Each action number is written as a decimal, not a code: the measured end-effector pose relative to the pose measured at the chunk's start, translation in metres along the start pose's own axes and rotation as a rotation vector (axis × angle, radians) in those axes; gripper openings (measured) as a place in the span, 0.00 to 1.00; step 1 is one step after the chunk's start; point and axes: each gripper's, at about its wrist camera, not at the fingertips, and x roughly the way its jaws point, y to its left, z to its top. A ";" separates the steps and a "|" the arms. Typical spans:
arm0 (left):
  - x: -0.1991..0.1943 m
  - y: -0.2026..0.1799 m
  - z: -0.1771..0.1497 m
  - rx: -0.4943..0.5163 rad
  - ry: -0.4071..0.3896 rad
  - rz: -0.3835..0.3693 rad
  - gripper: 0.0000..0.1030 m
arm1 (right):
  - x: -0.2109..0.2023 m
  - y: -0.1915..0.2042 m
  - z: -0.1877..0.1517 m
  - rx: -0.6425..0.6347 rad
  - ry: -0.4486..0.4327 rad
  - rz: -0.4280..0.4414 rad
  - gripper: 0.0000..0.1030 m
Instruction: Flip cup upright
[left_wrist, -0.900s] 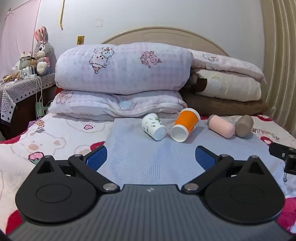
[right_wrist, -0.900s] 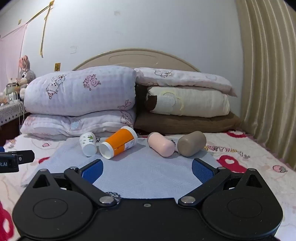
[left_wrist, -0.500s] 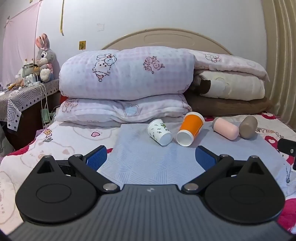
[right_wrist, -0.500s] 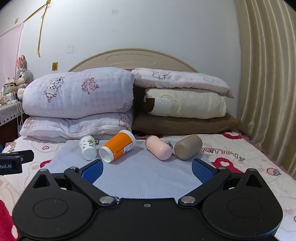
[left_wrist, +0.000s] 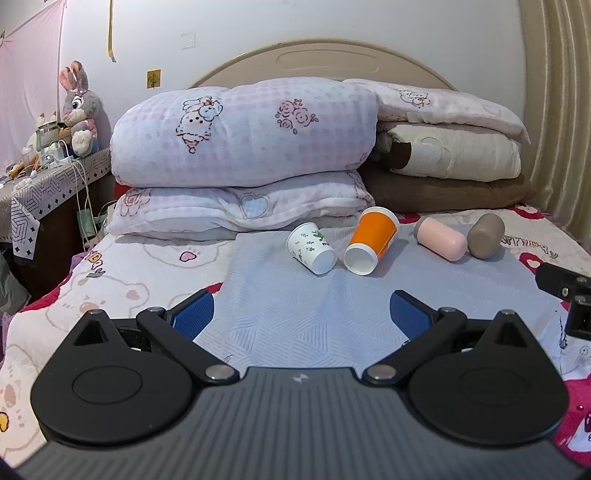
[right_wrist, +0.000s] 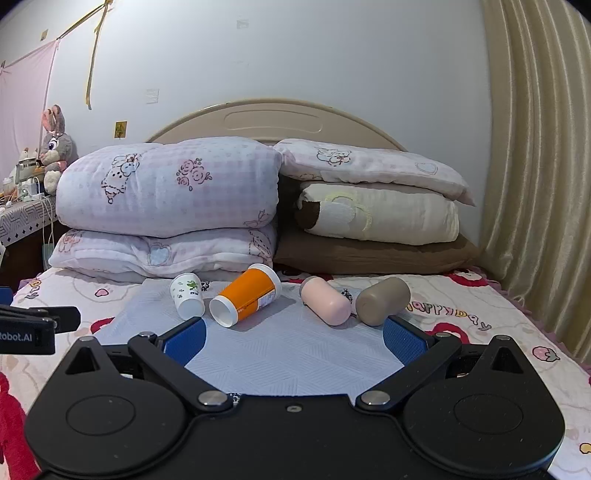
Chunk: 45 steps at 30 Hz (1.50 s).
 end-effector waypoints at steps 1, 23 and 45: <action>0.001 0.000 -0.001 -0.006 -0.007 0.000 1.00 | 0.001 0.000 0.000 0.004 -0.002 -0.002 1.00; -0.009 -0.005 0.017 0.004 0.047 0.008 1.00 | 0.009 -0.014 0.007 0.083 0.080 -0.003 1.00; -0.019 -0.005 0.031 0.042 0.134 -0.040 1.00 | 0.001 -0.015 0.021 0.083 0.133 0.020 1.00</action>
